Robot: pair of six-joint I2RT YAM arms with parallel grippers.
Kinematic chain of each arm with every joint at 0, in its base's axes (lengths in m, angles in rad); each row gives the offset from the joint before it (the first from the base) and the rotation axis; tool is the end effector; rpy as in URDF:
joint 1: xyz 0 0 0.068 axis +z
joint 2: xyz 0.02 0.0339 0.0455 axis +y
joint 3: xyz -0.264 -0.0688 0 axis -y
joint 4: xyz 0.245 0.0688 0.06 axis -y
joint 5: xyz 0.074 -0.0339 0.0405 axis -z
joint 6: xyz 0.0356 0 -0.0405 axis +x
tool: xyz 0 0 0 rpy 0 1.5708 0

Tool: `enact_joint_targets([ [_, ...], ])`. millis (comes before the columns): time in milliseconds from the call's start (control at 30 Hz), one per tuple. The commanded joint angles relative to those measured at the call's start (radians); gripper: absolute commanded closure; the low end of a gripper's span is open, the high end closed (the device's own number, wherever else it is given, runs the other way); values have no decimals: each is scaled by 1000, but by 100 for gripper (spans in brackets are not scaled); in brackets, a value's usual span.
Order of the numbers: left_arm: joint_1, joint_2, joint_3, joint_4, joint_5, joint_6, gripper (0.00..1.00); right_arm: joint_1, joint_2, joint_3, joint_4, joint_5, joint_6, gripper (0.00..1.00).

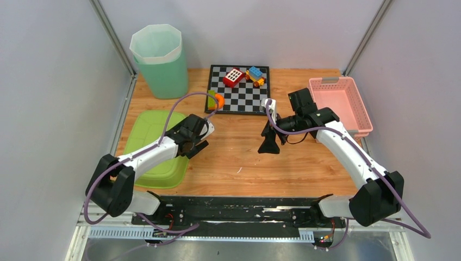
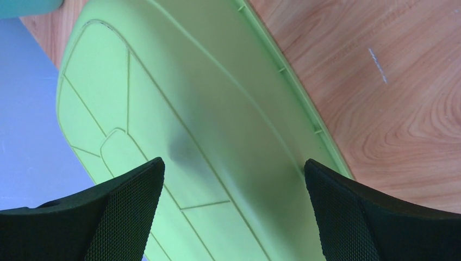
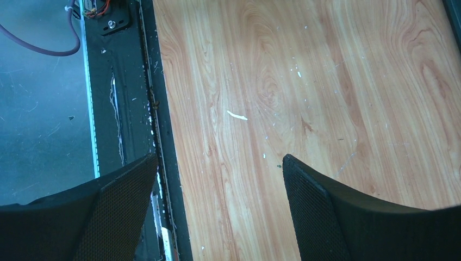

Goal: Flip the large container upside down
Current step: Move the container to the center of the board.

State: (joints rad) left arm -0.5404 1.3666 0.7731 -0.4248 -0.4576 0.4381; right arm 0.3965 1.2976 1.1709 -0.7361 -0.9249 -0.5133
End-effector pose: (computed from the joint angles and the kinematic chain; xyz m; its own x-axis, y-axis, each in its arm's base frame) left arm 0.2299 -0.1196 0.1946 -0.5495 0.7735 -0.3157 0.5476 0.6189 0.5632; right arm 0.2302 0.1272 0.3238 -0.2611 -0.4297 -0.8644 -0.9639 0.1649 0.2091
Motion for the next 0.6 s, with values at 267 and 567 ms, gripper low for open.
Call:
enact_joint_targets([
  [267, 97, 66, 68, 40, -20, -51, 0, -18, -21, -20, 0, -43, -16, 13],
  [567, 120, 100, 130, 85, 22, -62, 0, -19, -20, -22, 0, -45, -16, 13],
])
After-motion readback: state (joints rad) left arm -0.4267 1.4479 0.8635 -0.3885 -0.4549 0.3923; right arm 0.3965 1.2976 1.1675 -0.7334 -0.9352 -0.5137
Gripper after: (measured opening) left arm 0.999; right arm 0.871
